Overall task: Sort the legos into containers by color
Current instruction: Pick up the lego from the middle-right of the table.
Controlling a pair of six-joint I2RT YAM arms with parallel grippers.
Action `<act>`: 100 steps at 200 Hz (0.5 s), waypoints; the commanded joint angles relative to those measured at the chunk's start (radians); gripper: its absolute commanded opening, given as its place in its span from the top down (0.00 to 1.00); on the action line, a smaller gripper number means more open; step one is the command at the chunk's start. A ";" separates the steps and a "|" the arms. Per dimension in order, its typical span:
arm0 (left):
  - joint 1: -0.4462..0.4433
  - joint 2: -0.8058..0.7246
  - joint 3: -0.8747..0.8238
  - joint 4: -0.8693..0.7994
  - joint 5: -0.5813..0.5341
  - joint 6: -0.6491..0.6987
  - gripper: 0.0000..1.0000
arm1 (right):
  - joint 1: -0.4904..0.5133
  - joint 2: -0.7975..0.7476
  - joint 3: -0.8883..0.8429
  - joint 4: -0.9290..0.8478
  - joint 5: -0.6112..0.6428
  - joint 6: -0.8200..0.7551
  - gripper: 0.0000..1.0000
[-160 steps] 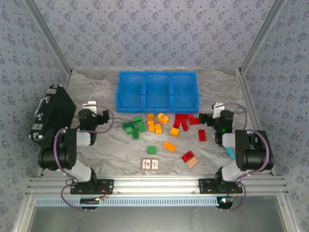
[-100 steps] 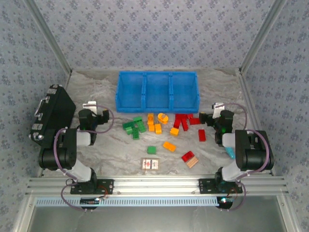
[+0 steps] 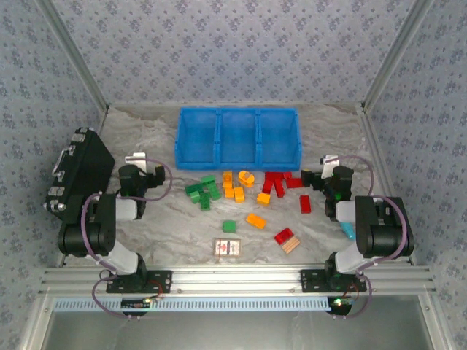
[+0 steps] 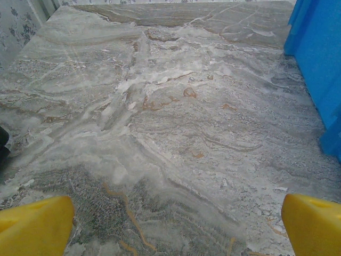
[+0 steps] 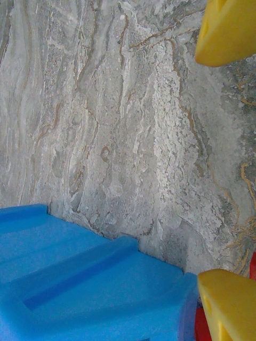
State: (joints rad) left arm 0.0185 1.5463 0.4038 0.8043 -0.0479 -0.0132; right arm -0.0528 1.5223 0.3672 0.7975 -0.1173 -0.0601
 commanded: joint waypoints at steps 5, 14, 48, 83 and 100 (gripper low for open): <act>-0.003 -0.011 0.010 0.006 0.016 -0.011 0.00 | -0.004 -0.004 0.017 0.020 0.001 0.005 0.01; -0.003 -0.011 0.010 0.006 0.016 -0.011 0.00 | -0.004 -0.002 0.019 0.017 -0.001 0.007 0.01; -0.001 -0.010 0.010 0.006 0.017 -0.011 0.00 | -0.004 -0.003 0.017 0.021 0.001 0.006 0.01; -0.002 -0.010 0.010 0.006 0.017 -0.011 0.00 | 0.001 -0.008 0.021 0.017 0.031 0.011 0.01; 0.003 -0.011 0.013 0.003 0.024 -0.015 0.00 | 0.005 -0.073 0.077 -0.143 0.125 0.041 0.01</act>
State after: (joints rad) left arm 0.0185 1.5463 0.4038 0.8043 -0.0479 -0.0132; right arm -0.0517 1.5177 0.3729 0.7795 -0.0967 -0.0563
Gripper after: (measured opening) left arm 0.998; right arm 0.993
